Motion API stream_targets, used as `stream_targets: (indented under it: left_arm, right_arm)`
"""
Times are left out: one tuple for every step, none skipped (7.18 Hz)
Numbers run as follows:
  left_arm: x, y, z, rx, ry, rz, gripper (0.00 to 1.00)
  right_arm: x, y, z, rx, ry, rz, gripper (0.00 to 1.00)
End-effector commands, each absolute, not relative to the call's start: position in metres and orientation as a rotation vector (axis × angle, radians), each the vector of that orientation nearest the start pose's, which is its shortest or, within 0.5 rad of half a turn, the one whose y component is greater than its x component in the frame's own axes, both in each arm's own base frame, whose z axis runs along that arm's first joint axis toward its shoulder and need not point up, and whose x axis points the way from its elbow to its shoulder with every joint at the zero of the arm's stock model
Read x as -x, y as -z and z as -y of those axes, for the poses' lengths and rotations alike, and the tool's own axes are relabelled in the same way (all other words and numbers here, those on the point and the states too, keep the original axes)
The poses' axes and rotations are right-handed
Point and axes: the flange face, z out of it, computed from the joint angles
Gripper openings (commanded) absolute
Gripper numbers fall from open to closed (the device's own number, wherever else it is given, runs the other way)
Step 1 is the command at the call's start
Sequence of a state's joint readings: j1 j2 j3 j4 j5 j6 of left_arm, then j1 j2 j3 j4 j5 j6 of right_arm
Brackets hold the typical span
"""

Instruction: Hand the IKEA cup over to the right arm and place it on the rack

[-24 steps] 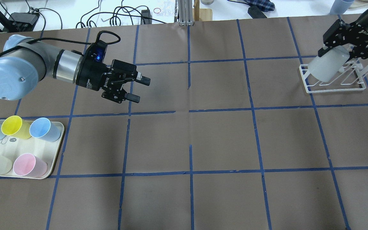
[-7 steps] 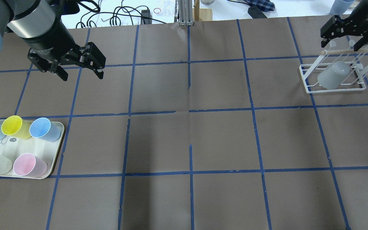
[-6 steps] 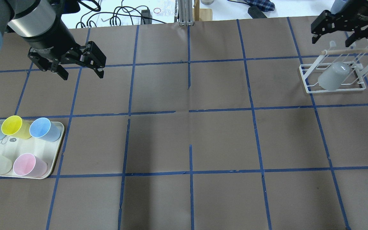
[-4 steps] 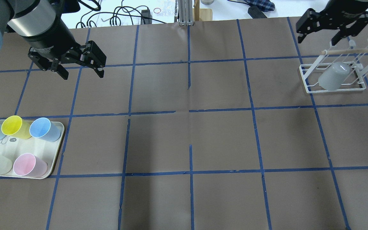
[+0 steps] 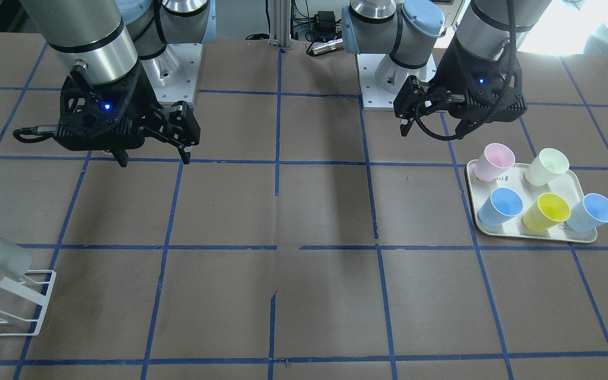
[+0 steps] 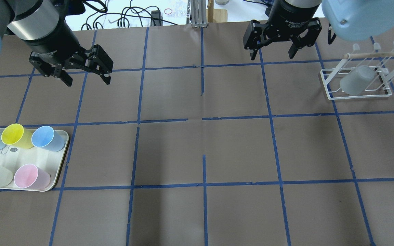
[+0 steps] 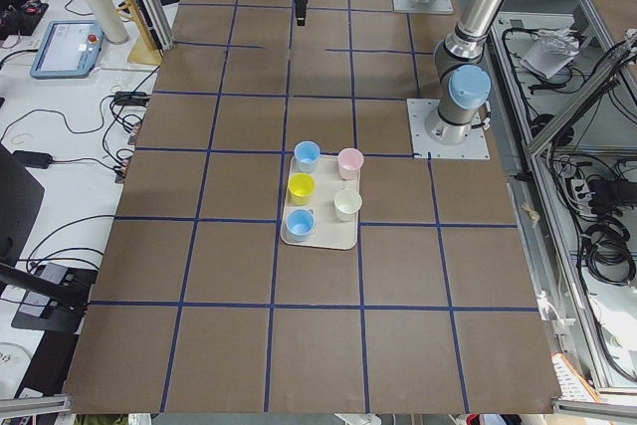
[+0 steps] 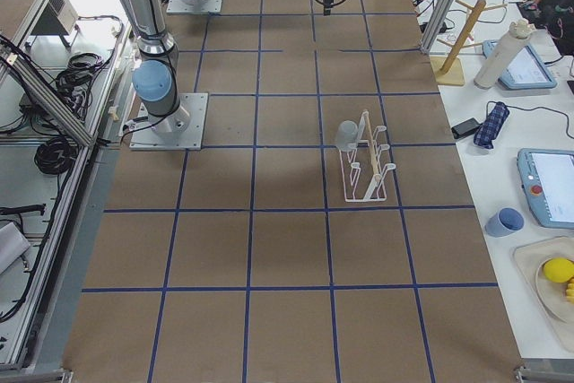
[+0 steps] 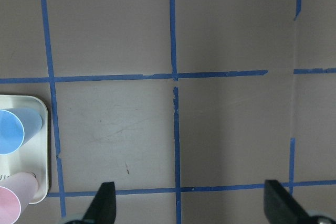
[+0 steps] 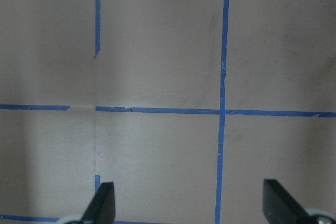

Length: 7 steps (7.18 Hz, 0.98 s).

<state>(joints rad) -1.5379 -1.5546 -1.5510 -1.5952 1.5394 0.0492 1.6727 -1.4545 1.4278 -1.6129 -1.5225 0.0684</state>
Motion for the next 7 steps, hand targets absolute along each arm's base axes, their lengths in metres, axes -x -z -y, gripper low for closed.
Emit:
stream_targets:
  left_arm:
    - [0.1207, -0.5012, 0.4868, -0.025, 0.014, -3.172, 1.00]
    - [0.1206, -0.5012, 0.4862, -0.024, 0.014, -3.170, 1.00]
    - [0.1213, -0.5012, 0.4860, -0.027, 0.014, -3.170, 1.00]
    - [0.1209, -0.5012, 0.4860, -0.027, 0.014, -3.166, 1.00]
    - [0.1220, -0.4999, 0.4868, -0.029, 0.011, -3.163, 1.00]
    - [0.1221, -0.5006, 0.4863, -0.029, 0.013, -3.163, 1.00]
    - [0.1222, -0.5013, 0.4857, -0.029, 0.016, -3.164, 1.00]
  right_arm:
    - [-0.1908, -0.5030, 0.5209, 0.055, 0.022, -3.101, 1.00]
    - [-0.1878, -0.5026, 0.5224, 0.048, 0.016, -3.100, 1.00]
    - [-0.1875, -0.5030, 0.5214, 0.050, 0.012, -3.102, 1.00]
    - [-0.1867, -0.5033, 0.5220, 0.048, 0.017, -3.102, 1.00]
    - [-0.1858, -0.5031, 0.5222, 0.046, 0.015, -3.104, 1.00]
    - [-0.1857, -0.5031, 0.5222, 0.046, 0.015, -3.104, 1.00]
    - [-0.1857, -0.5039, 0.5217, 0.046, 0.017, -3.103, 1.00]
